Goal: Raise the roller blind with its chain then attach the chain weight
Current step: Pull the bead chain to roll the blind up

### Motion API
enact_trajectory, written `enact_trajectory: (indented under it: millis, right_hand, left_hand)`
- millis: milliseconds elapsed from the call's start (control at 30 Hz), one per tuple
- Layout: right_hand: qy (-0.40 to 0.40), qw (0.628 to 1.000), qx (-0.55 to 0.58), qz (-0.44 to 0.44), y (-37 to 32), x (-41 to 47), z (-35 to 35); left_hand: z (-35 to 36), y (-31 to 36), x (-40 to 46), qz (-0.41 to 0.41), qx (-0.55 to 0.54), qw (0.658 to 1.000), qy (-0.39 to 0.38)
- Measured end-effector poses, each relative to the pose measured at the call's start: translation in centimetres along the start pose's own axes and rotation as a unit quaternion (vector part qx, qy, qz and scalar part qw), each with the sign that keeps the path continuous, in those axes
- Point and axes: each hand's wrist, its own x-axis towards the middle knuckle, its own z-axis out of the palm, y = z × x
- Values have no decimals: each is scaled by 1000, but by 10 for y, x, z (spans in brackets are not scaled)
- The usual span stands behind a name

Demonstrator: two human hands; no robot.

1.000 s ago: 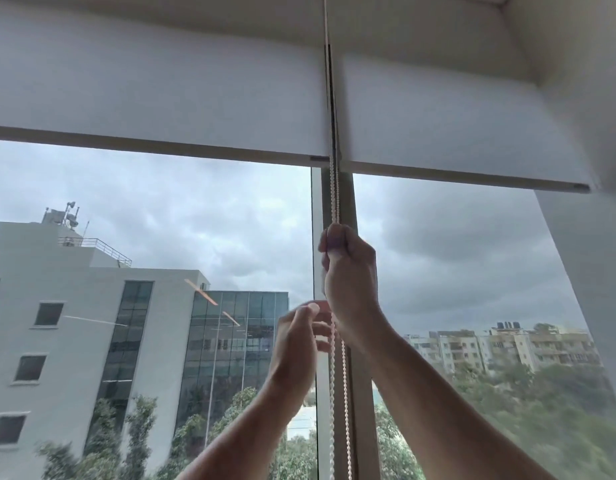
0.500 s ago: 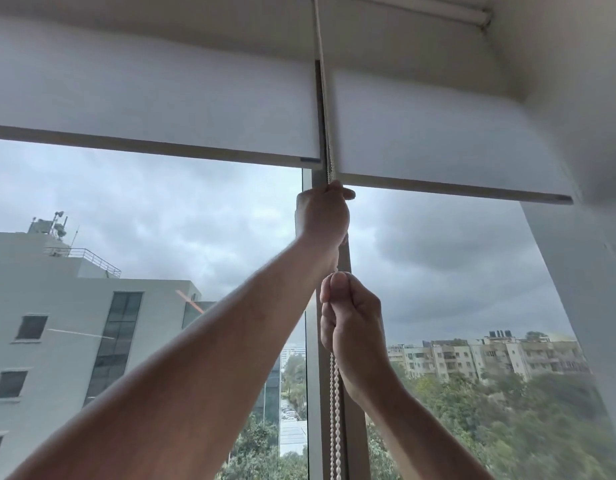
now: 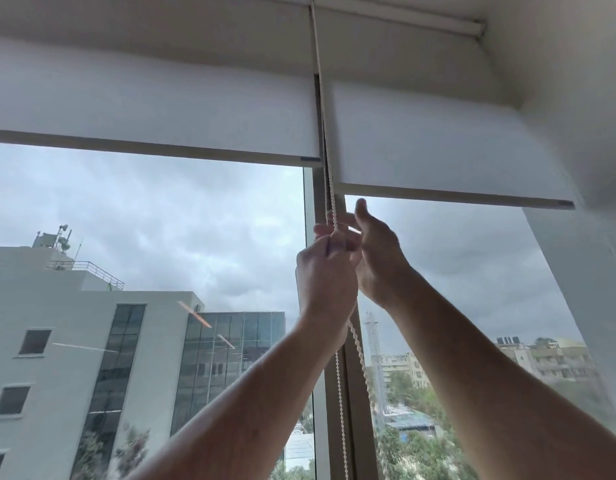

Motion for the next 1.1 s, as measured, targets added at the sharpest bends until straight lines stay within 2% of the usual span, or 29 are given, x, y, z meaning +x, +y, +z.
enact_trajectory:
  millis: [233, 367, 467, 633, 767, 867, 1000, 1100]
  right_hand:
    - [34, 999, -22, 25, -41, 29, 44]
    - [72, 997, -37, -4, -31, 22, 59]
    - [91, 993, -67, -45, -15, 13, 53]
    - [74, 993, -64, -71, 0, -5, 47]
    - [34, 992, -74, -99, 14, -22, 44]
    - [25, 993, -69, -97, 30, -38, 37]
    - [23, 991, -82, -101, 50, -51, 24]
    - [25, 995, -57, -79, 64, -60, 19]
  left_hand:
    - [-9, -9, -16, 39, 38, 998, 15]
    - [-17, -21, -29, 59, 62, 996, 21]
    - [-31, -36, -31, 58, 70, 996, -14]
    - [-58, -52, -28, 13, 44, 992, -119]
    - [-66, -46, -7, -63, 18, 994, -82]
    - [-61, -26, 17, -73, -7, 995, -71]
    - [-49, 10, 43, -64, -42, 992, -98]
    - [-30, 35, 55, -118, -62, 983, -128]
